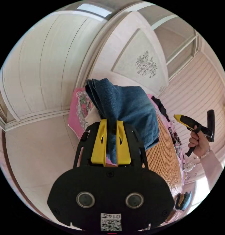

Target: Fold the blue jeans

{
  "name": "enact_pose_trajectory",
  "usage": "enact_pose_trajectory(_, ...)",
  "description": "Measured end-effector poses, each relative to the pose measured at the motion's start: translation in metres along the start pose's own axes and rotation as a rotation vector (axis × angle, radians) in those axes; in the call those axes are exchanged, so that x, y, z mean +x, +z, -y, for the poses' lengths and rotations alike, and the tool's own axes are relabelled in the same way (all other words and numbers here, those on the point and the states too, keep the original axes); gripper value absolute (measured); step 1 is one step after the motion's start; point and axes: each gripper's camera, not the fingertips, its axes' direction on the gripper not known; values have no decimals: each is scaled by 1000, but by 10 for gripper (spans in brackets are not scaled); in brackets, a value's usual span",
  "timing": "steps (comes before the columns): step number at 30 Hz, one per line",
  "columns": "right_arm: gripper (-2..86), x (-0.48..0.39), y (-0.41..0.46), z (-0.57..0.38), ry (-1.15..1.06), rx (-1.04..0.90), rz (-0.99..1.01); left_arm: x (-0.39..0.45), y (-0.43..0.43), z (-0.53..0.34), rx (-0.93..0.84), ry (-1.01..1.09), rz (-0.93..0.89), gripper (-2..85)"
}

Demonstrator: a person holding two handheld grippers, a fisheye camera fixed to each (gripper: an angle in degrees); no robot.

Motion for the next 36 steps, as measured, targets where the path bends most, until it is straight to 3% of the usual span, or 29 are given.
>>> enact_pose_trajectory(5,47,-18,73,-1,-151,-48,-218,-37,1,5,82,53,-72,64)
enact_pose_trajectory(9,102,14,43,-29,2,161,-12,-59,-19,-3,110,23,-139,70)
enact_pose_trajectory(13,125,59,29,-63,199,268,-61,-62,-35,-22,146,77,-122,73)
enact_pose_trajectory(17,77,106,55,-49,451,150,180,-70,-24,-29,89,36,-134,77)
enact_pose_trajectory(19,46,118,54,-37,517,197,433,-74,-24,-34,100,38,-135,68)
enact_pose_trajectory(20,38,116,49,-32,519,210,447,-77,-24,-37,105,37,-140,63)
enact_pose_trajectory(25,18,10,-20,43,-117,235,346,-84,-27,-56,142,74,-153,40)
enact_pose_trajectory(29,14,-29,-50,76,-260,284,360,-80,-38,-75,287,19,-191,28)
enact_pose_trajectory(32,11,2,-60,73,-111,377,430,-51,-46,-75,322,55,-85,22)
enact_pose_trajectory(36,8,70,-28,32,245,257,371,-27,-2,-90,114,125,68,19)
